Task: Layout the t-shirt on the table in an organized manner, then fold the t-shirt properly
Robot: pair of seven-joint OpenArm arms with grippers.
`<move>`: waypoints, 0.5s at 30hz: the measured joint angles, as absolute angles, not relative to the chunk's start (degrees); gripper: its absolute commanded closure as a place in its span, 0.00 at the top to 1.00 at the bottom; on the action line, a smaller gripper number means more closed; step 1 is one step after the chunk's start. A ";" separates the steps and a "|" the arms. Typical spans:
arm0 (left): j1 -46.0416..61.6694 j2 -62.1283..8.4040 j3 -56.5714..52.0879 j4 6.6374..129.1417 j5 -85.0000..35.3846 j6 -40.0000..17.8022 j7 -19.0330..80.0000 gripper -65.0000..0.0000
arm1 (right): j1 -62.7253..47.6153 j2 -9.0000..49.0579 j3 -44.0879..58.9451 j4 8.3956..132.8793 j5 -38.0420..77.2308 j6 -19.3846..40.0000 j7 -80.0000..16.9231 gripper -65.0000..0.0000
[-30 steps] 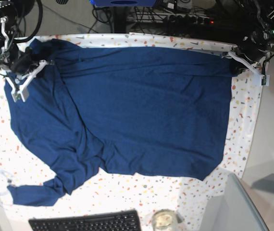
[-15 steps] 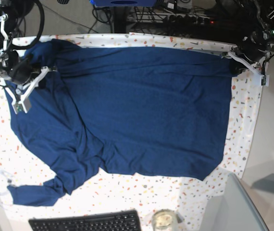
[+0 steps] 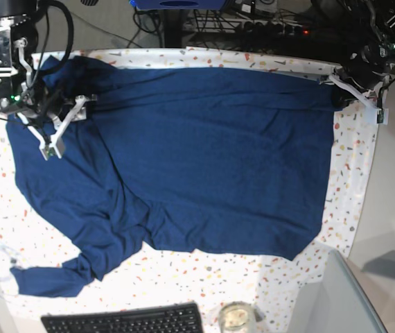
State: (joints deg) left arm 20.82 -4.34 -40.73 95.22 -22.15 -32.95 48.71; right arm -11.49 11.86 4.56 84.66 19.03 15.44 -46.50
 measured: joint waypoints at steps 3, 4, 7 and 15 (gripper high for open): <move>20.82 -4.32 -40.80 95.22 -22.20 -32.97 48.71 0.00 | -11.49 11.84 4.49 84.75 19.03 15.44 -46.48 0.27; 20.84 -4.32 -40.80 95.22 -22.15 -32.97 48.71 0.00 | -11.51 11.99 4.51 85.06 19.03 15.44 -46.59 0.15; 20.84 -4.32 -40.80 95.22 -22.15 -32.97 48.71 0.00 | -11.44 11.97 4.64 86.46 19.09 15.42 -46.48 0.00; 20.82 -4.34 -40.80 95.22 -22.15 -32.97 48.71 0.00 | -11.86 11.97 4.86 93.51 19.18 15.42 -49.98 0.02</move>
